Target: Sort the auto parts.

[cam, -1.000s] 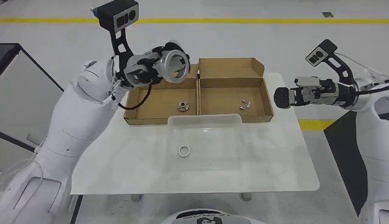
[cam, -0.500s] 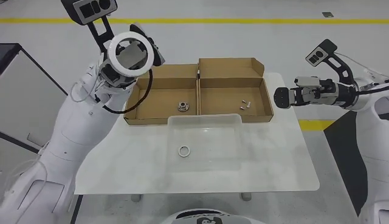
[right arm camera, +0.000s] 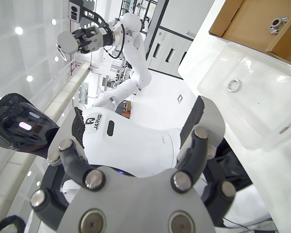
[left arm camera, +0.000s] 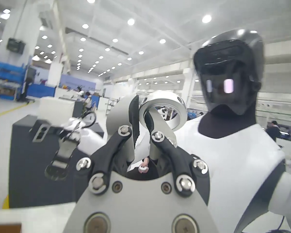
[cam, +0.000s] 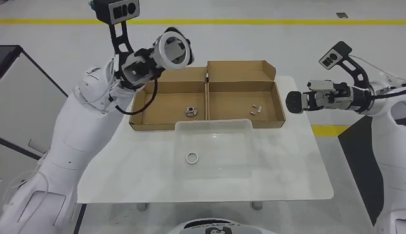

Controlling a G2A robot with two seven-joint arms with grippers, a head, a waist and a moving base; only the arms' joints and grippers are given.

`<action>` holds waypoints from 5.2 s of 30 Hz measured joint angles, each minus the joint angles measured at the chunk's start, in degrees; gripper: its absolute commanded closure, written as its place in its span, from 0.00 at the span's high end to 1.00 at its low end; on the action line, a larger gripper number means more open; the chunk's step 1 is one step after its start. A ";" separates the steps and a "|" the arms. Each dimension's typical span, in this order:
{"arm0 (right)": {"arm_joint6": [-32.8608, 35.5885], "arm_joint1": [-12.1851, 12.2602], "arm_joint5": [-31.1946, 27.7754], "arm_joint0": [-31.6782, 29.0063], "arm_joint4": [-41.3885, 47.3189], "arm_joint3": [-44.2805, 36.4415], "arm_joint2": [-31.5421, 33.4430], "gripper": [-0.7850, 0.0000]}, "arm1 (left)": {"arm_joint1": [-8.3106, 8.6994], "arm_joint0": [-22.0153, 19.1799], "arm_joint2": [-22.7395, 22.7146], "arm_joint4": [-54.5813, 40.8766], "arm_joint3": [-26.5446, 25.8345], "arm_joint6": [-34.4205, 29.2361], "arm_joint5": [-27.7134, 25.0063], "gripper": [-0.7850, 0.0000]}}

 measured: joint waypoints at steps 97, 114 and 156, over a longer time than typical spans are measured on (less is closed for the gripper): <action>0.00 0.00 0.00 0.00 0.00 0.00 0.00 1.00 | -30.00 -26.75 41.15 76.03 80.58 -16.79 36.71 0.56; 0.00 0.00 0.00 0.00 0.00 0.00 0.00 1.00 | -31.07 -31.72 38.37 75.16 83.26 -14.19 30.30 1.00; 0.00 0.00 0.00 0.00 0.00 0.00 0.00 1.00 | -4.77 4.38 0.12 67.07 -3.10 -41.04 27.28 1.00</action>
